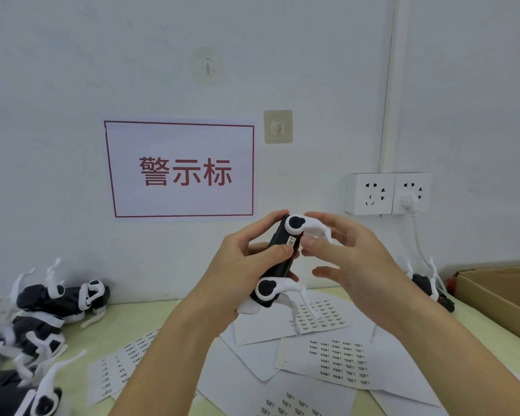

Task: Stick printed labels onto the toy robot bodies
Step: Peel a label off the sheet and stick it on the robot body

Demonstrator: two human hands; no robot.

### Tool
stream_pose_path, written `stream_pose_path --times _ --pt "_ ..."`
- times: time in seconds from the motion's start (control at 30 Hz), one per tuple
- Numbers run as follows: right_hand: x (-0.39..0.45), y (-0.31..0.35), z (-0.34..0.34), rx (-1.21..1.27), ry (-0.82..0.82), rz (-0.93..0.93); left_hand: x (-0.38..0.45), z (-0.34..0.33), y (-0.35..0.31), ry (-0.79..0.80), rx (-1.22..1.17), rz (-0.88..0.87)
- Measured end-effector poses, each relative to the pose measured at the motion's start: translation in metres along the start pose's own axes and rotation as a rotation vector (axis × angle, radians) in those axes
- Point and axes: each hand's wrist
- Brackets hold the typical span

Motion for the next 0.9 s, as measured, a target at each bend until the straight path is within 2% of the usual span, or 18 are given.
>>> stream_pose_path --times 0.43,0.67,0.9 --pt "0.000 0.000 0.001 -0.029 0.088 0.020 0.002 0.000 0.004 0.070 -0.028 -0.015" --pt "-0.003 0.003 -0.005 -0.141 0.010 0.038 0.004 0.002 0.007 0.015 -0.012 -0.077" --pt "-0.002 0.005 -0.002 -0.131 -0.008 0.006 0.005 0.004 0.009 0.074 -0.085 -0.019"
Point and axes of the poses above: each hand's wrist, its own x-axis towards the middle knuckle, its own z-axis out of the back of the hand, y = z × x, and after that the axes turned 7 degrees about z, right-handed
